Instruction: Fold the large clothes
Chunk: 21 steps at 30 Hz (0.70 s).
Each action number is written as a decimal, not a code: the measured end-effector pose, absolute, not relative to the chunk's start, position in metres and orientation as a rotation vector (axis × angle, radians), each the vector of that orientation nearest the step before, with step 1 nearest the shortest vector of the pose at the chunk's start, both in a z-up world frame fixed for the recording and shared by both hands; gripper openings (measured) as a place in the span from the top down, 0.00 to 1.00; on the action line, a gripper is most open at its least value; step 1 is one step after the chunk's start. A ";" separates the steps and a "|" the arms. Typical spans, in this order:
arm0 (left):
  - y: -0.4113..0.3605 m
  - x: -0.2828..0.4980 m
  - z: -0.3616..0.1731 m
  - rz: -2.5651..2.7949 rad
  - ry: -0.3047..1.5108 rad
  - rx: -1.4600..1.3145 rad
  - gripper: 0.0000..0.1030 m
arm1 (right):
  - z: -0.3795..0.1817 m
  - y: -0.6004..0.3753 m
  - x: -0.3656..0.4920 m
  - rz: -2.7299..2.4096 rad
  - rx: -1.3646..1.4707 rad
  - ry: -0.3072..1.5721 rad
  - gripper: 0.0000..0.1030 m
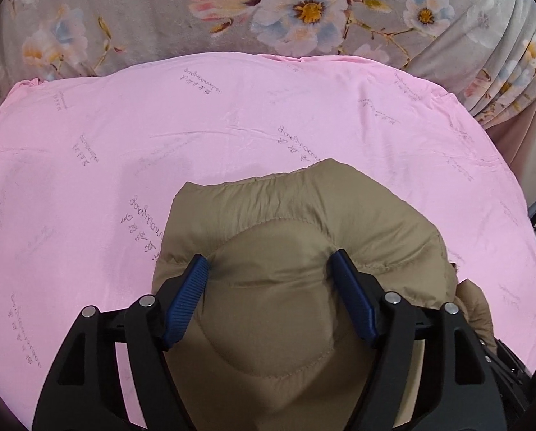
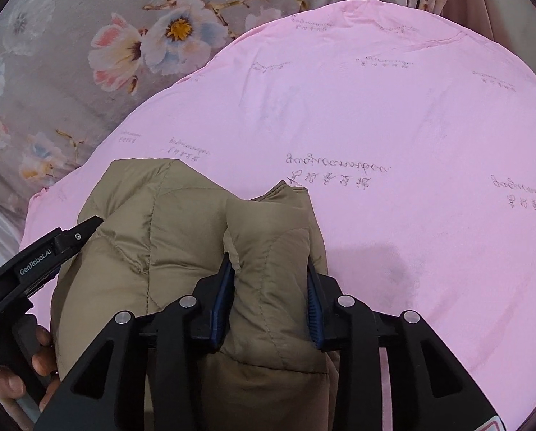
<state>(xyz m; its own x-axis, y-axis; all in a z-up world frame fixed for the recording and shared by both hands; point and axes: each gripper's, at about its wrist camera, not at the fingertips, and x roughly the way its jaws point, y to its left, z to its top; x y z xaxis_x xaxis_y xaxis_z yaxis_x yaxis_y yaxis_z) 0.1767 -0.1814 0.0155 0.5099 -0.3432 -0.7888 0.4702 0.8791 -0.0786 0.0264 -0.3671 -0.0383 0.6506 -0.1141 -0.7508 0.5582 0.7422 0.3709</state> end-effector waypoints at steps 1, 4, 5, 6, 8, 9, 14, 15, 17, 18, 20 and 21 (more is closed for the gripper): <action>-0.183 0.176 0.013 -0.484 0.900 0.162 0.30 | -0.041 -0.367 0.027 -0.413 0.626 0.773 0.66; -0.187 0.173 0.008 -0.471 0.867 0.181 0.29 | -0.046 -0.366 0.028 -0.417 0.612 0.767 0.65; -0.188 0.173 0.006 -0.468 0.859 0.183 0.29 | -0.047 -0.366 0.028 -0.416 0.612 0.764 0.65; -0.189 0.173 0.004 -0.463 0.849 0.184 0.28 | -0.047 -0.366 0.028 -0.417 0.614 0.763 0.65; -0.190 0.172 0.001 -0.457 0.834 0.186 0.27 | -0.050 -0.367 0.028 -0.413 0.621 0.756 0.65; -0.191 0.171 -0.001 -0.453 0.824 0.186 0.27 | -0.051 -0.368 0.028 -0.413 0.623 0.754 0.64; -0.194 0.171 -0.008 -0.440 0.795 0.195 0.26 | -0.053 -0.366 0.029 -0.423 0.610 0.740 0.64; -0.195 0.170 -0.009 -0.437 0.792 0.200 0.26 | -0.054 -0.366 0.028 -0.424 0.608 0.737 0.64; -0.197 0.169 -0.010 -0.429 0.785 0.209 0.26 | -0.056 -0.366 0.029 -0.424 0.610 0.734 0.64; -0.198 0.169 -0.010 -0.426 0.783 0.213 0.26 | -0.056 -0.367 0.029 -0.424 0.612 0.732 0.64; -0.199 0.168 -0.010 -0.421 0.780 0.220 0.26 | -0.057 -0.368 0.028 -0.416 0.623 0.723 0.64; -0.199 0.168 -0.010 -0.423 0.781 0.220 0.26 | -0.057 -0.370 0.028 -0.406 0.631 0.721 0.64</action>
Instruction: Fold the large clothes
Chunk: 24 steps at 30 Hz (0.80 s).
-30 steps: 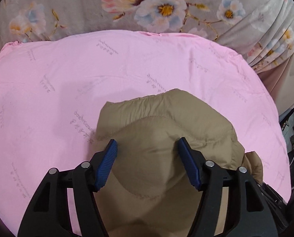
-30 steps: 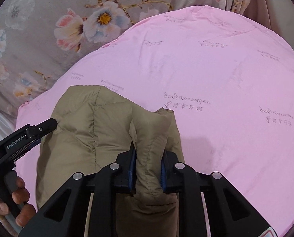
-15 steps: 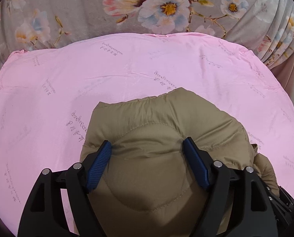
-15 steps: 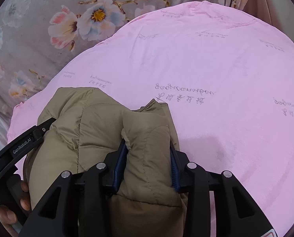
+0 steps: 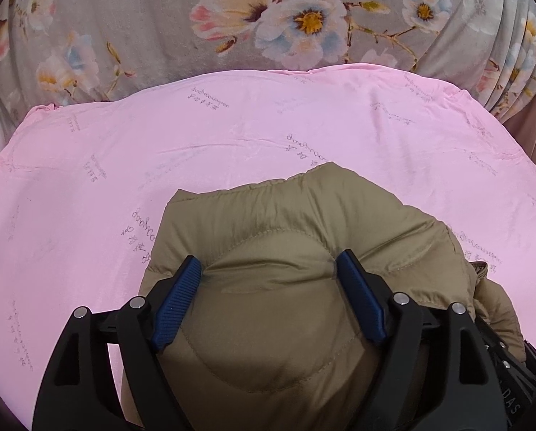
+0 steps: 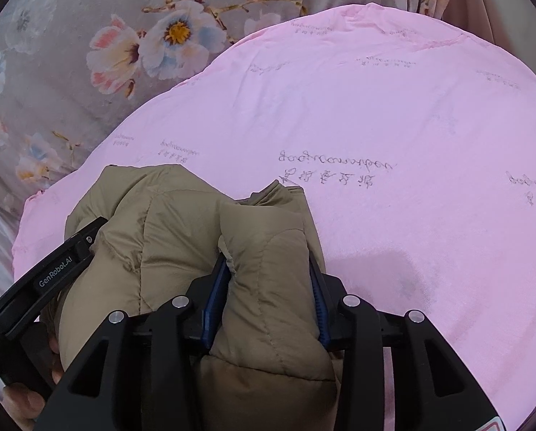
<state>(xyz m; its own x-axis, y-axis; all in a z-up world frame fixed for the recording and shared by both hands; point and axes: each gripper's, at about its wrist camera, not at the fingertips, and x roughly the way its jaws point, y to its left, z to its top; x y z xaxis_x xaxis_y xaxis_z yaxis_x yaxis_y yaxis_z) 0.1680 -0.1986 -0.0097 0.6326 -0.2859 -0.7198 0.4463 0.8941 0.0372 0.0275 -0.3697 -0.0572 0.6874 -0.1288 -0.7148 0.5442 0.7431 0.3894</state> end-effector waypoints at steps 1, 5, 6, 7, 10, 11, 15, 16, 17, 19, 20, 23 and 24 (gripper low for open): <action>-0.198 0.168 -0.009 -0.423 0.782 0.219 0.26 | -0.056 -0.371 0.026 -0.399 0.634 0.725 0.63; -0.188 0.162 0.002 -0.441 0.808 0.219 0.26 | -0.027 -0.364 0.007 -0.439 0.585 0.722 0.61; -0.180 0.156 0.010 -0.436 0.809 0.212 0.26 | -0.017 -0.360 -0.001 -0.443 0.570 0.702 0.61; -0.171 0.149 0.017 -0.448 0.811 0.197 0.26 | -0.008 -0.355 -0.009 -0.447 0.550 0.689 0.61; -0.149 0.128 0.033 -0.483 0.812 0.183 0.26 | 0.018 -0.335 -0.032 -0.446 0.454 0.641 0.71; -0.142 0.119 0.035 -0.497 0.813 0.181 0.26 | 0.022 -0.327 -0.037 -0.433 0.432 0.645 0.76; -0.128 0.093 0.025 -0.521 0.815 0.209 0.26 | 0.011 -0.306 -0.038 -0.352 0.398 0.727 0.92; -0.126 0.087 0.020 -0.516 0.805 0.219 0.26 | 0.004 -0.303 -0.038 -0.349 0.394 0.742 0.93; -0.125 0.084 0.017 -0.508 0.795 0.227 0.24 | -0.005 -0.301 -0.037 -0.350 0.389 0.757 0.93; -0.125 0.082 0.012 -0.491 0.781 0.240 0.19 | -0.017 -0.303 -0.037 -0.348 0.404 0.760 0.94; -0.125 0.082 0.009 -0.484 0.772 0.242 0.16 | -0.020 -0.303 -0.037 -0.348 0.405 0.759 0.94; -0.124 0.084 0.001 -0.478 0.764 0.233 0.13 | -0.028 -0.302 -0.036 -0.346 0.396 0.755 0.95; -0.124 0.085 -0.001 -0.475 0.761 0.233 0.12 | -0.031 -0.302 -0.034 -0.347 0.388 0.750 0.95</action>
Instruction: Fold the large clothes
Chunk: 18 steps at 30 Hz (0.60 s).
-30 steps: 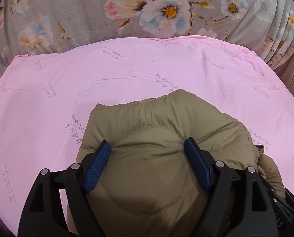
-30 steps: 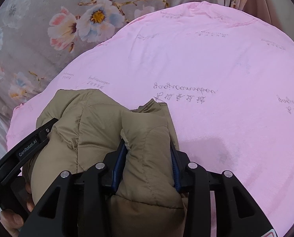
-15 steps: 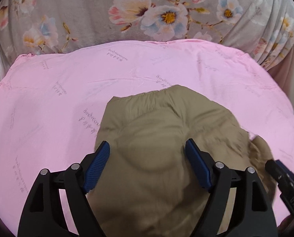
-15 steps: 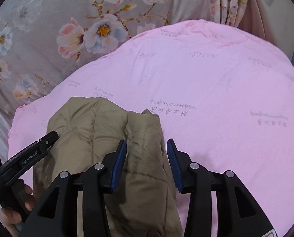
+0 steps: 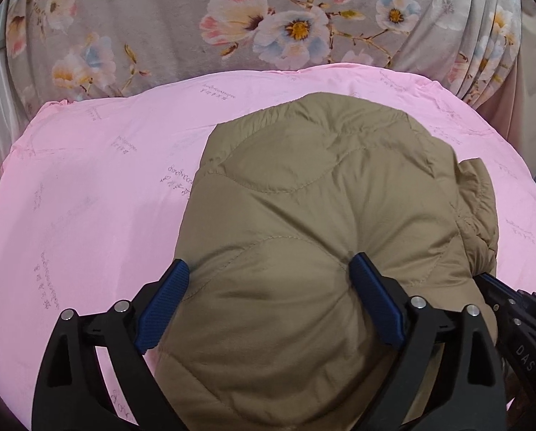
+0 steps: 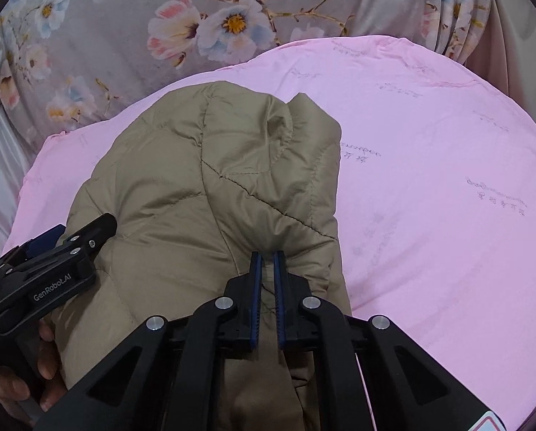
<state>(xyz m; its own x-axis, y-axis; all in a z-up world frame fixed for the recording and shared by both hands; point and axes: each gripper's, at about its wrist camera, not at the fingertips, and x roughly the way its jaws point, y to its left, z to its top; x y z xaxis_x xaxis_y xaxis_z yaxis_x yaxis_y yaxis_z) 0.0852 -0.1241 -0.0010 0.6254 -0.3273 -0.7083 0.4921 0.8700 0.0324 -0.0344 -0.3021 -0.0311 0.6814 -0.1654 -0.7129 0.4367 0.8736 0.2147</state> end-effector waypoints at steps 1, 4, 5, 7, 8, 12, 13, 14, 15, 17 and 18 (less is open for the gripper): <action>-0.125 0.085 -0.003 -0.471 0.757 0.237 0.11 | -0.033 -0.301 -0.035 -0.350 0.381 0.747 0.96; -0.128 0.083 -0.007 -0.461 0.739 0.255 0.11 | -0.038 -0.296 -0.034 -0.368 0.348 0.733 0.97; -0.130 0.083 -0.009 -0.457 0.735 0.261 0.11 | -0.039 -0.295 -0.034 -0.375 0.337 0.728 0.97; -0.131 0.081 -0.010 -0.452 0.730 0.267 0.11 | -0.041 -0.292 -0.034 -0.384 0.314 0.715 0.97; -0.132 0.081 -0.011 -0.450 0.727 0.270 0.11 | -0.042 -0.291 -0.035 -0.387 0.306 0.706 0.97; -0.134 0.080 -0.014 -0.440 0.709 0.281 0.11 | -0.045 -0.290 -0.035 -0.395 0.294 0.689 0.97; -0.135 0.079 -0.014 -0.436 0.703 0.285 0.11 | -0.046 -0.289 -0.036 -0.395 0.295 0.687 0.97; -0.135 0.078 -0.015 -0.434 0.698 0.289 0.11 | -0.046 -0.289 -0.036 -0.395 0.296 0.686 0.97; -0.135 0.078 -0.015 -0.433 0.694 0.291 0.11 | -0.046 -0.289 -0.036 -0.395 0.294 0.688 0.97; -0.136 0.077 -0.015 -0.430 0.689 0.293 0.11 | -0.047 -0.289 -0.036 -0.394 0.295 0.687 0.97; -0.136 0.077 -0.015 -0.430 0.687 0.295 0.11 | -0.047 -0.289 -0.036 -0.394 0.294 0.687 0.97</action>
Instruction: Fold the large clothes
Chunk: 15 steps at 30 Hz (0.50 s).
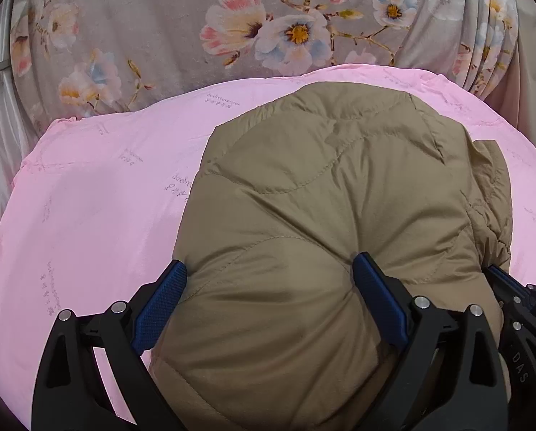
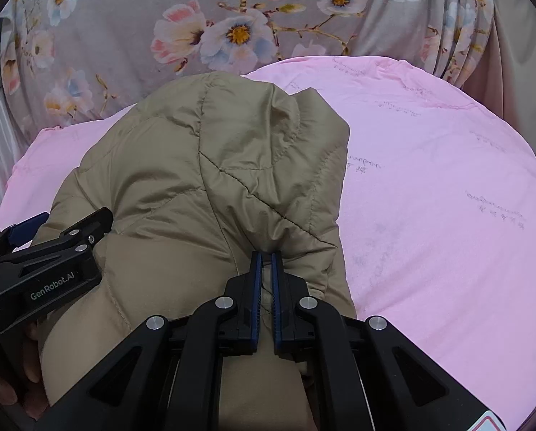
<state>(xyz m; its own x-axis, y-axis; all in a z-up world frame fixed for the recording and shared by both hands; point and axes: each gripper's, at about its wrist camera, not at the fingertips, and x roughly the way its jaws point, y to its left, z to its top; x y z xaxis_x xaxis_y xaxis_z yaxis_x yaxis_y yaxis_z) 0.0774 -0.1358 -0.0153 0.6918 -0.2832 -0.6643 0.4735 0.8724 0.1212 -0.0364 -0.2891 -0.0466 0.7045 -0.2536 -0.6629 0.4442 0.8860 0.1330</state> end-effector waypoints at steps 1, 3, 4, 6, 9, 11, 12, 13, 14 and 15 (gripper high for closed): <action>-0.136 0.077 -0.016 -0.428 0.684 0.297 0.11 | -0.047 -0.289 -0.036 -0.394 0.295 0.687 0.97; -0.137 0.077 -0.016 -0.425 0.678 0.302 0.11 | -0.047 -0.290 -0.036 -0.394 0.298 0.686 0.97; -0.136 0.076 -0.016 -0.424 0.677 0.303 0.11 | -0.047 -0.290 -0.036 -0.393 0.301 0.685 0.97; -0.137 0.076 -0.016 -0.422 0.676 0.305 0.11 | -0.047 -0.291 -0.037 -0.390 0.308 0.683 0.97; -0.137 0.076 -0.016 -0.422 0.676 0.306 0.11 | -0.046 -0.290 -0.036 -0.391 0.307 0.683 0.97; -0.136 0.076 -0.016 -0.421 0.678 0.307 0.11 | -0.046 -0.291 -0.036 -0.388 0.313 0.682 0.97; -0.136 0.076 -0.016 -0.422 0.680 0.306 0.11 | -0.045 -0.292 -0.036 -0.380 0.325 0.682 0.97; -0.136 0.077 -0.016 -0.426 0.686 0.306 0.11 | -0.044 -0.294 -0.038 -0.369 0.341 0.684 0.97; -0.134 0.079 -0.013 -0.439 0.705 0.303 0.11 | -0.041 -0.298 -0.039 -0.354 0.367 0.694 0.96; -0.132 0.081 -0.011 -0.455 0.726 0.299 0.11 | -0.037 -0.303 -0.042 -0.337 0.406 0.708 0.94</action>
